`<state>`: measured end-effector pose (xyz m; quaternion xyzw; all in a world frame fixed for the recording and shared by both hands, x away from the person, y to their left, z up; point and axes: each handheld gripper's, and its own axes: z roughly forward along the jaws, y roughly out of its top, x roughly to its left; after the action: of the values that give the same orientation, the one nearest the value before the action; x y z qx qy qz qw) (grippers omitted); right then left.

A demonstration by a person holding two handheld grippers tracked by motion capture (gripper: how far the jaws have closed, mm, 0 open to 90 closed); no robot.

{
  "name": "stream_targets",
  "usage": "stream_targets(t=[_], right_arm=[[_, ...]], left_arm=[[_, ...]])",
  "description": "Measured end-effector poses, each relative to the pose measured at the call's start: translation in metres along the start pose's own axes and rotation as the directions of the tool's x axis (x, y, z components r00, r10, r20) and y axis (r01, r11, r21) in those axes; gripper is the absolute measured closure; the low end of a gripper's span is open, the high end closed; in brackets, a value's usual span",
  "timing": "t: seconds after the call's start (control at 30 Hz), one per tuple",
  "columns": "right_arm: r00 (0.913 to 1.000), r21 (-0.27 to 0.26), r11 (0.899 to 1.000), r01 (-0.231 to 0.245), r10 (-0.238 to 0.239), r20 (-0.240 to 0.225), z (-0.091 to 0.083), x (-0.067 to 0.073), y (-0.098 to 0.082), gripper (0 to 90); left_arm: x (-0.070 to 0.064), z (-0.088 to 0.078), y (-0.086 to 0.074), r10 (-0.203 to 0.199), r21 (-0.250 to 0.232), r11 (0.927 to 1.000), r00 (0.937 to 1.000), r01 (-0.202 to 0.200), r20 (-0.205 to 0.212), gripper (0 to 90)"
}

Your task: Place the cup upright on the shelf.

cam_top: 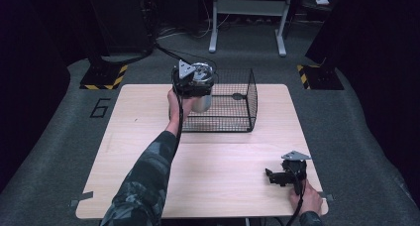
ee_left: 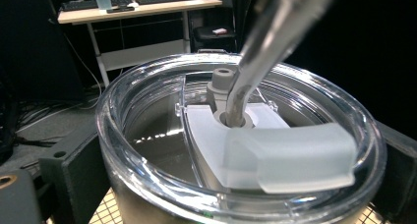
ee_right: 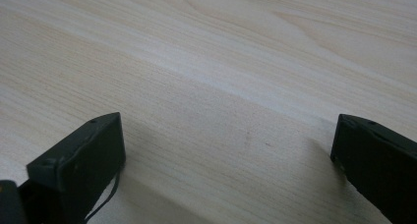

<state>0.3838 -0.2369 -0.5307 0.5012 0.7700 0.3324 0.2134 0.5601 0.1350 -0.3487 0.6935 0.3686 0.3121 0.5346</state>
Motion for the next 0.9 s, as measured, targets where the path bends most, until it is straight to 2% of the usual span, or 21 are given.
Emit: stream_targets(t=[0.5,0.67,0.7,0.9], right_arm=[[1.0,-0.004,1.0,0.005,-0.005,0.001,0.0,0.0,0.0,0.0],[1.0,-0.004,1.0,0.004,-0.004,0.002,0.0,0.0,0.0,0.0],[0.9996,0.003,1.0,0.028,-0.028,-0.008,0.0,-0.002,0.0,0.0],[0.9996,0.004,1.0,0.026,-0.026,-0.008,0.0,-0.001,-0.001,0.0]], left_arm=[[-0.004,0.021,-0.019,-0.058,0.024,0.998,0.9982,0.058,-0.011,3.6],[-0.005,0.026,-0.024,-0.064,0.027,0.9976,0.9978,0.064,-0.018,3.6],[-0.005,0.027,-0.025,-0.065,0.031,0.9974,0.9977,0.065,-0.019,3.6],[-0.008,0.034,-0.03,-0.065,0.053,0.9964,0.9977,0.066,-0.02,3.6]])
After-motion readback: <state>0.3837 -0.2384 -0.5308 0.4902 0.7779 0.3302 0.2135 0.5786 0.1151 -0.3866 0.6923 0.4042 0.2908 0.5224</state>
